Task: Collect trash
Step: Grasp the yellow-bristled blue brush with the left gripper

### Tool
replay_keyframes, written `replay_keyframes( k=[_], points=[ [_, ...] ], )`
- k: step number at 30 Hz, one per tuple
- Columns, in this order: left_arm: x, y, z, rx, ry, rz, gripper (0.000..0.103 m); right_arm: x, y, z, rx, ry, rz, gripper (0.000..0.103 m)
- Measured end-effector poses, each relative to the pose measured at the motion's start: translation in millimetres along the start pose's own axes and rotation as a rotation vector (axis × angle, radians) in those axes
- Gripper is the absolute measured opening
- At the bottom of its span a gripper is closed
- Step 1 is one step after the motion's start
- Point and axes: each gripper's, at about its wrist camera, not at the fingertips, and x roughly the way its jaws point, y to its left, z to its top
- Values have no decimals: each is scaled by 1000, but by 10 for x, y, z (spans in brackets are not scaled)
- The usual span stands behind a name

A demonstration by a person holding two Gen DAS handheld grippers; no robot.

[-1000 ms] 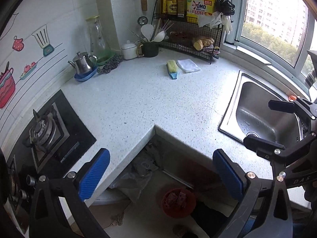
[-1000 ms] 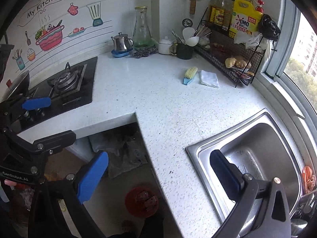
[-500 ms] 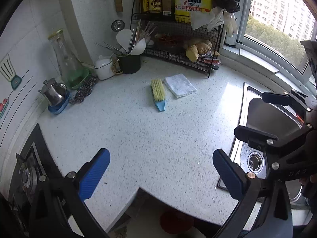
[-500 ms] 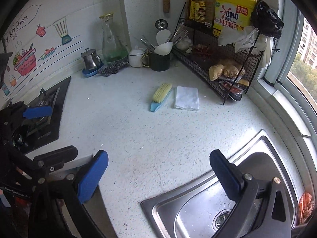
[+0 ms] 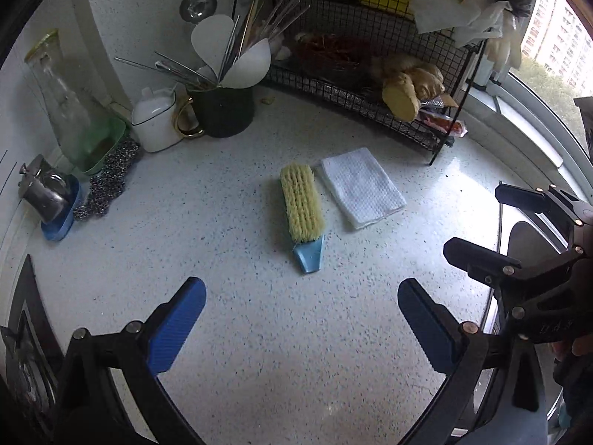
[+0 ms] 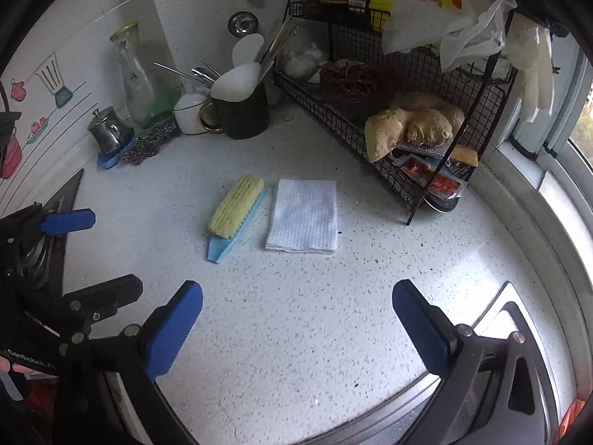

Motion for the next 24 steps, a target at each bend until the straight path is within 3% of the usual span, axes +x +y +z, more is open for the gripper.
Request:
replay_keyframes(
  k=[9, 14, 18, 24],
  points=[
    [683, 169, 289, -10, 59, 18, 103, 486, -254, 145, 22, 34, 16, 102],
    [965, 161, 391, 18, 93, -6, 95, 650, -329, 150, 32, 64, 27, 102],
    [1105, 115, 448, 32, 109, -4, 81, 682, -349, 173, 26, 63, 27, 102],
    [1256, 37, 472, 61, 130, -4, 46, 659, -397, 206, 28, 56, 34, 102]
  ],
)
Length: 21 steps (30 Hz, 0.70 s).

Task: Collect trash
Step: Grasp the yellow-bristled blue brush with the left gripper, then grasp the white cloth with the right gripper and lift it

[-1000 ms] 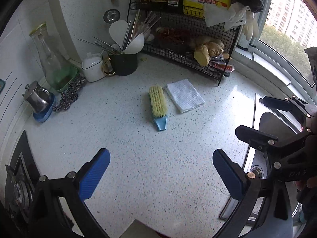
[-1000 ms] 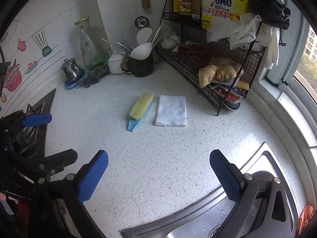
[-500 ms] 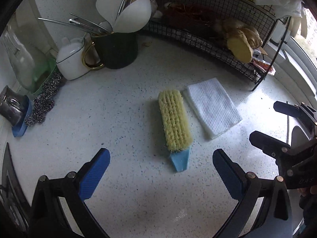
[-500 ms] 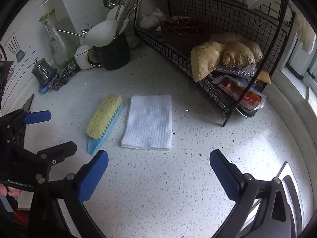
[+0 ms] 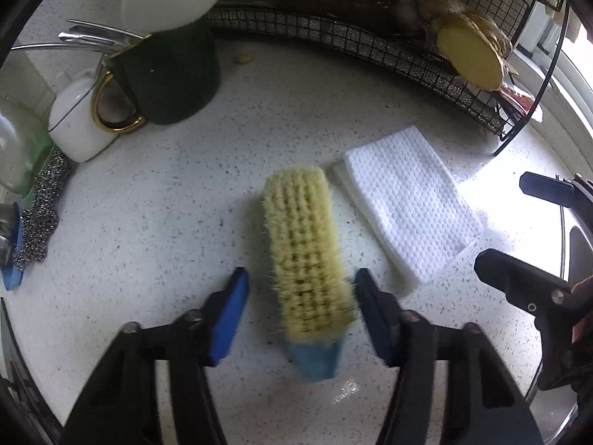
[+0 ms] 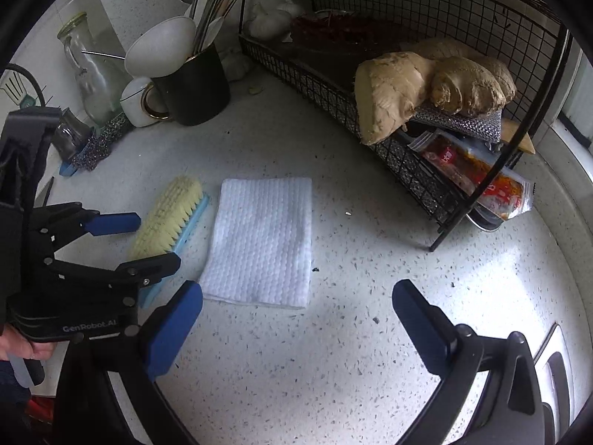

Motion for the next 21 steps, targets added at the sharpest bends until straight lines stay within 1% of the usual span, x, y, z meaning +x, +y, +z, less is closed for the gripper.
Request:
replay_keyframes(
  k=[1, 2, 6, 12, 16, 17, 18, 19, 20, 21],
  points=[
    [1, -21, 2, -2, -1, -3, 38, 27, -1, 20, 0, 2, -1, 102],
    [3, -30, 3, -4, 1, 2, 36, 28, -9, 16, 0, 3, -2, 102],
    [-32, -32, -85, -20, 6, 8, 36, 138, 31, 80, -11, 14, 3, 102],
    [-151, 137, -342, -103, 2, 20, 36, 377, 269, 227, -51, 34, 40, 102],
    [-193, 278, -426, -161, -6, 44, 36, 537, 419, 279, -102, 16, 26, 102],
    [-207, 303, -440, -176, -14, 42, 36, 576, 444, 281, -113, 17, 26, 100],
    [-222, 325, -459, -186, -18, 41, 36, 617, 471, 279, -123, 22, 25, 90],
    [-231, 337, -471, -194, -23, 43, 36, 644, 502, 268, -135, 23, 14, 89],
    [-244, 344, -487, -199, -26, 46, 36, 652, 546, 261, -162, 13, -16, 84],
    [-248, 344, -502, -200, -27, 47, 36, 666, 585, 251, -186, 10, -36, 82]
  ],
)
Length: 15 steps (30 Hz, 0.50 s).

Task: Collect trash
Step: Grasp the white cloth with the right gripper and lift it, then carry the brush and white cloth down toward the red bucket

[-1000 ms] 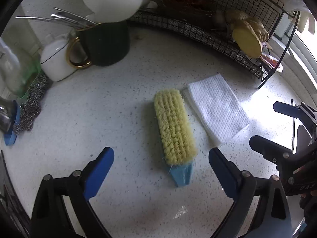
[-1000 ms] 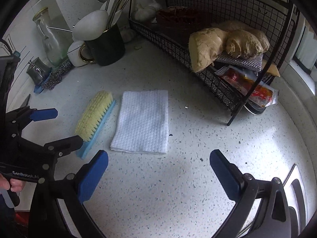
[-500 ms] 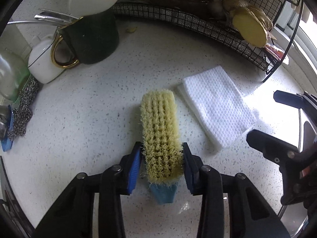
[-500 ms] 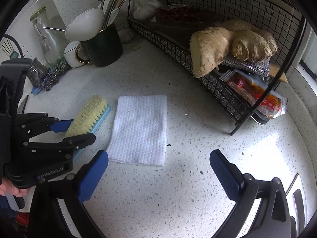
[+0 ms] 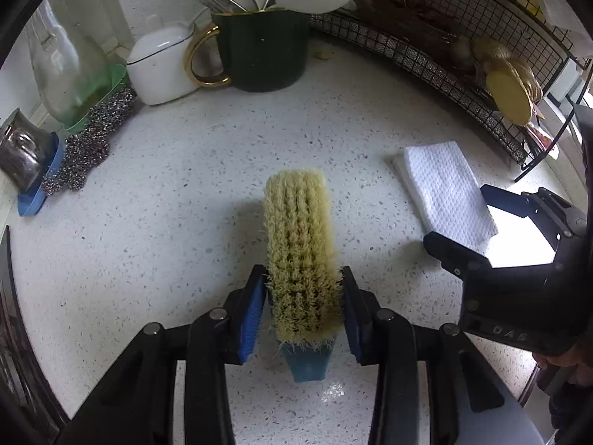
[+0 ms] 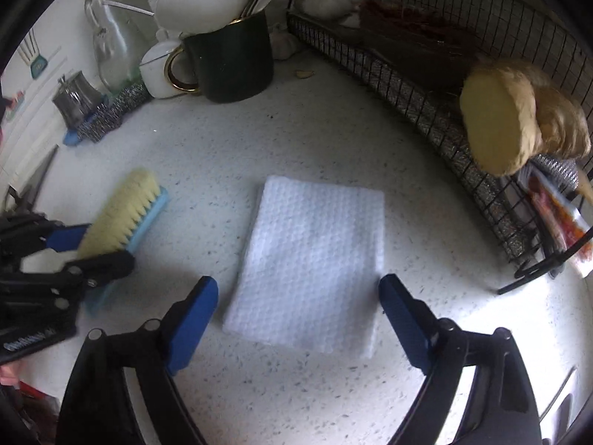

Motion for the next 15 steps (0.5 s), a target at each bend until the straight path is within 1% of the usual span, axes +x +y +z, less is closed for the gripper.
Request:
replay_keyframes(
  k=[1, 2, 3, 4, 5, 6, 8, 9, 10, 11, 13, 15],
  points=[
    [1, -1, -15, -1, 0, 1, 36, 1, 33, 1, -18, -2, -1, 79],
    [10, -2, -25, -4, 3, 1, 36, -8, 55, 9, -25, -3, 7, 69],
    [14, -6, -44, -5, 8, 2, 36, -25, 79, 15, -38, -4, 14, 52],
    [33, -80, 12, -6, 13, 4, 36, -44, 102, 19, -46, -6, 23, 42],
    [31, -89, -15, -8, 16, 4, 36, -55, 124, 17, -50, -6, 32, 25],
    [24, -96, -40, -10, 18, 2, 36, -60, 145, 4, -58, -8, 36, 18],
    [-42, -115, -123, -8, 14, 0, 36, -74, 182, -22, -66, -8, 44, 13],
    [-85, -127, -165, -5, 11, -1, 36, -89, 197, -37, -59, 2, 54, 12],
    [-180, -158, -268, -4, 9, -2, 36, -109, 207, -53, -48, 12, 69, 12],
    [-235, -107, -252, -3, 8, -3, 36, -136, 219, -60, -39, 16, 79, 12],
    [-329, -95, -295, -3, 4, -7, 36, -272, 253, -130, -38, 4, 63, 12],
    [-447, -41, -344, -7, -5, -10, 36, -415, 304, -185, -28, -6, 64, 12]
  ],
)
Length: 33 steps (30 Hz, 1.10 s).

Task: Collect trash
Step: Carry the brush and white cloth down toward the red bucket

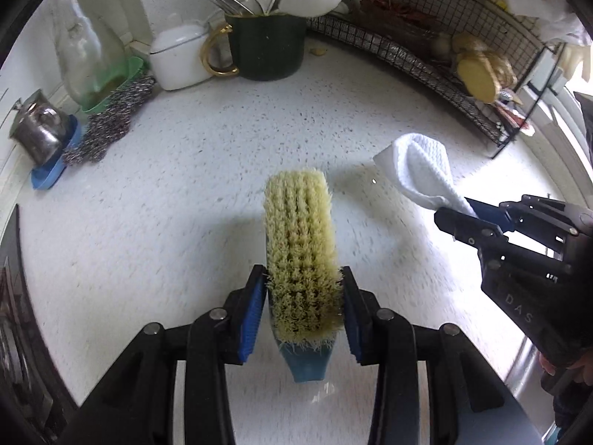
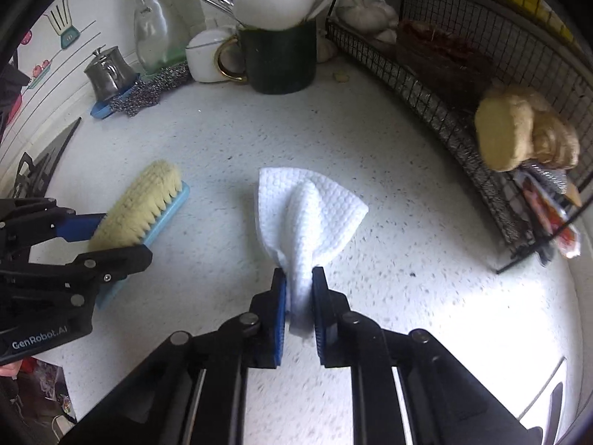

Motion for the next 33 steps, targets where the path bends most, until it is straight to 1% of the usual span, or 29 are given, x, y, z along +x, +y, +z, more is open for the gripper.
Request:
replay_keyframes(
  k=[2, 5, 14, 19, 26, 33],
  points=[
    [-142, 52, -92, -3, -11, -4, 36, -170, 31, -104, 6, -11, -8, 12],
    [-357, 83, -216, -2, -31, -8, 36, -393, 198, -195, -5, -8, -6, 12],
    [-1061, 115, -878, 9, -98, -23, 36, -1088, 678, -635, -14, -59, -18, 12],
    [-1452, 109, -1381, 40, -117, -18, 36, -1487, 944, -1003, 2, -88, -20, 12],
    [-1977, 132, -2164, 66, -147, -10, 36, -1910, 1529, -1533, 14, -120, -6, 12],
    [-2204, 177, -2968, 70, -139, -15, 36, -2082, 2008, -2083, 2, -105, -13, 12]
  ],
)
